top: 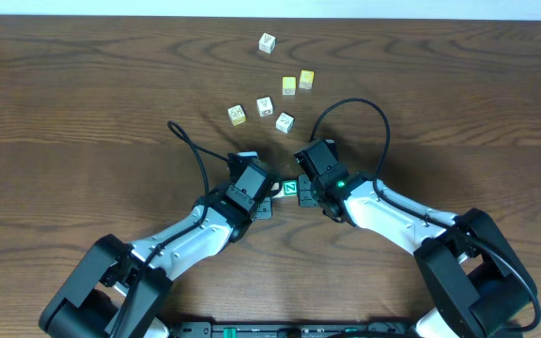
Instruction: Lift 4 blocks
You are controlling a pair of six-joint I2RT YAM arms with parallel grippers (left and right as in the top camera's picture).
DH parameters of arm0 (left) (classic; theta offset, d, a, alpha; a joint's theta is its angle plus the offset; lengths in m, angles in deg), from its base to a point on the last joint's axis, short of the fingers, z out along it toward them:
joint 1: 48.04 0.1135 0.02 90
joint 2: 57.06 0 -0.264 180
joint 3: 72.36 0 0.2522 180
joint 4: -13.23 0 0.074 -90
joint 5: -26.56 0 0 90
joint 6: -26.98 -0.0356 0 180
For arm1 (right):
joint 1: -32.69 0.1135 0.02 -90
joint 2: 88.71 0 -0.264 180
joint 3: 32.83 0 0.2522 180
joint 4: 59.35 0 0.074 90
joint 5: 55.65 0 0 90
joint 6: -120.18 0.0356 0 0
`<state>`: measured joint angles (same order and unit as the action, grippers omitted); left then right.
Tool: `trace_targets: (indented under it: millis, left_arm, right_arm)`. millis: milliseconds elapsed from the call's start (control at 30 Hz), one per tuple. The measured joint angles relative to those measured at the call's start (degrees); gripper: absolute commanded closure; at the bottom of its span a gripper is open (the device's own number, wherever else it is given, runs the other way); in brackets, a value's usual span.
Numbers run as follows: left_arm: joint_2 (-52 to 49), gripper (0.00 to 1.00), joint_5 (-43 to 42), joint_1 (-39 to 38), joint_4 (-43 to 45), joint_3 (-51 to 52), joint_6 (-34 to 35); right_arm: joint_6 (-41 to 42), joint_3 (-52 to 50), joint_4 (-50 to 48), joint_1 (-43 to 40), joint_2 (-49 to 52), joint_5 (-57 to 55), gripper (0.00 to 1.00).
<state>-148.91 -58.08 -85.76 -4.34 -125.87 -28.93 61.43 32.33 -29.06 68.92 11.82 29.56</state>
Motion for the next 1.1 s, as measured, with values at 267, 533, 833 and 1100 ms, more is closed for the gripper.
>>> trace_targets:
  millis: [267,533,833,1100]
  left_arm:
    - [0.00,0.93,0.02,-0.02,-0.39,0.00,0.00]
    - [0.00,0.93,1.70,-0.92,-0.72,0.00,0.02]
    - [0.00,0.93,2.12,-1.07,-0.70,0.00,0.02]
    - [0.00,0.93,2.14,-1.07,-0.72,0.00,0.42]
  right_arm:
    - [-0.50,0.00,0.17,0.00,-0.02,0.00,0.99]
    - [-0.70,0.00,0.39,0.00,-0.07,0.15,0.99]
    - [-0.70,0.00,0.42,0.00,-0.07,0.22,0.99]
    - [-0.70,0.00,0.42,0.00,-0.07,0.31,0.99]
